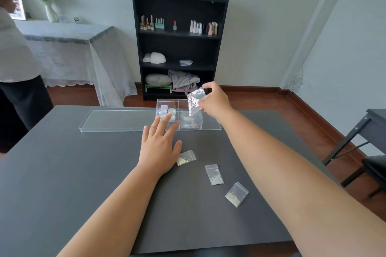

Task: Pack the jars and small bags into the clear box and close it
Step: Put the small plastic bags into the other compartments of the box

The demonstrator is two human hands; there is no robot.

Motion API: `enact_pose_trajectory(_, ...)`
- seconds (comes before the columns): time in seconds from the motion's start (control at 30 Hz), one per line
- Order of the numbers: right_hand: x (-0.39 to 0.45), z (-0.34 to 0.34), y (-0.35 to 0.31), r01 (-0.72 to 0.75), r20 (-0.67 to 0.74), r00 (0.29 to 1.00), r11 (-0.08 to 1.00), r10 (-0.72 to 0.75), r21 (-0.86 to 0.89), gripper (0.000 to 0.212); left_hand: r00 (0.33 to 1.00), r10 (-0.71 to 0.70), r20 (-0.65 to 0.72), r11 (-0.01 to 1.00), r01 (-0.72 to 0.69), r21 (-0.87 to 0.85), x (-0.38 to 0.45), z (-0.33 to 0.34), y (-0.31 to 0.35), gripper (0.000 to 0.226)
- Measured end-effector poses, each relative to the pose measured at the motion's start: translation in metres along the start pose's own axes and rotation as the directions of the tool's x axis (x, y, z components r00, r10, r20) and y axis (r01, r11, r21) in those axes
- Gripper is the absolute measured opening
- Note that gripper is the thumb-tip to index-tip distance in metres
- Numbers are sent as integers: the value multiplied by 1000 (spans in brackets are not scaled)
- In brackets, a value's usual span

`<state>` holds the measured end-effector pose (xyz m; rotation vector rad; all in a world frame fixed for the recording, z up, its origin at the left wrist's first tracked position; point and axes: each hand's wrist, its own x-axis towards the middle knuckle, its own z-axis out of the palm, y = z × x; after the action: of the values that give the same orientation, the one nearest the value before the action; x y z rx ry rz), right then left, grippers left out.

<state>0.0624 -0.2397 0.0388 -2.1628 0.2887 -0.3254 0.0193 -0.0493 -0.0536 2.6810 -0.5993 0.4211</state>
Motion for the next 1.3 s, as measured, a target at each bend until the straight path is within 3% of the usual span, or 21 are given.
enact_pose_trajectory(0.2, 5, 32, -12, -12, 44, 999, 957, 26, -291, 55, 1000, 0, 11, 1000, 1, -12, 2, 0, -1, 54)
enact_pose_trajectory(0.33, 7, 39, -23, 5, 110, 993, 881, 53, -473, 10, 1000, -4, 8, 1000, 4, -30, 2, 1, -2, 54)
enact_pose_trajectory(0.4, 11, 41, -23, -18, 105, 992, 890, 73, -455, 28, 1000, -3, 14, 1000, 4, -29, 3, 1, -2, 54)
enact_pose_trajectory(0.5, 10, 40, -24, 31, 89, 996, 881, 12, -473, 12, 1000, -6, 27, 1000, 7, -22, 4, 1, -3, 54)
enact_pose_trajectory(0.57, 7, 40, -19, 104, 99, 993, 856, -62, -506, 28, 1000, -5, 27, 1000, 6, -22, 4, 1, -4, 54)
enact_pose_trajectory(0.67, -1, 42, -12, 222, 160, 975, 745, -155, -629, 20, 1000, -8, 22, 999, 9, -31, 4, 1, -4, 53)
enact_pose_trajectory(0.73, -2, 43, -6, 232, 216, 971, 635, -104, -737, 35, 1000, -10, 25, 1000, 11, -29, 5, 2, -4, 53)
enact_pose_trajectory(0.83, -1, 43, 2, 216, 276, 961, 575, 18, -789, 57, 999, -11, 31, 1000, 11, -21, 5, 2, -4, 53)
enact_pose_trajectory(0.9, -2, 39, 4, 215, 290, 956, 593, 32, -776, 63, 999, -13, 30, 1000, 14, -28, 4, 2, -3, 53)
enact_pose_trajectory(1.0, -6, 30, 2, 209, 225, 972, 687, -67, -696, 66, 999, -14, 30, 998, 16, -56, 4, 1, -3, 52)
enact_pose_trajectory(1.1, -18, 11, 6, 216, 119, 976, 806, -180, -551, 52, 1000, -6, 19, 994, 8, -112, 2, -3, -3, 49)
enact_pose_trajectory(1.23, -52, -23, 26, 243, 191, 960, 949, -206, -200, 27, 999, 30, 19, 970, -25, -241, -5, -11, -3, 42)
enact_pose_trajectory(1.3, -73, -38, 38, 204, 206, 964, 967, -170, -155, 17, 996, 55, 69, 962, -34, -269, -9, -14, -2, 42)
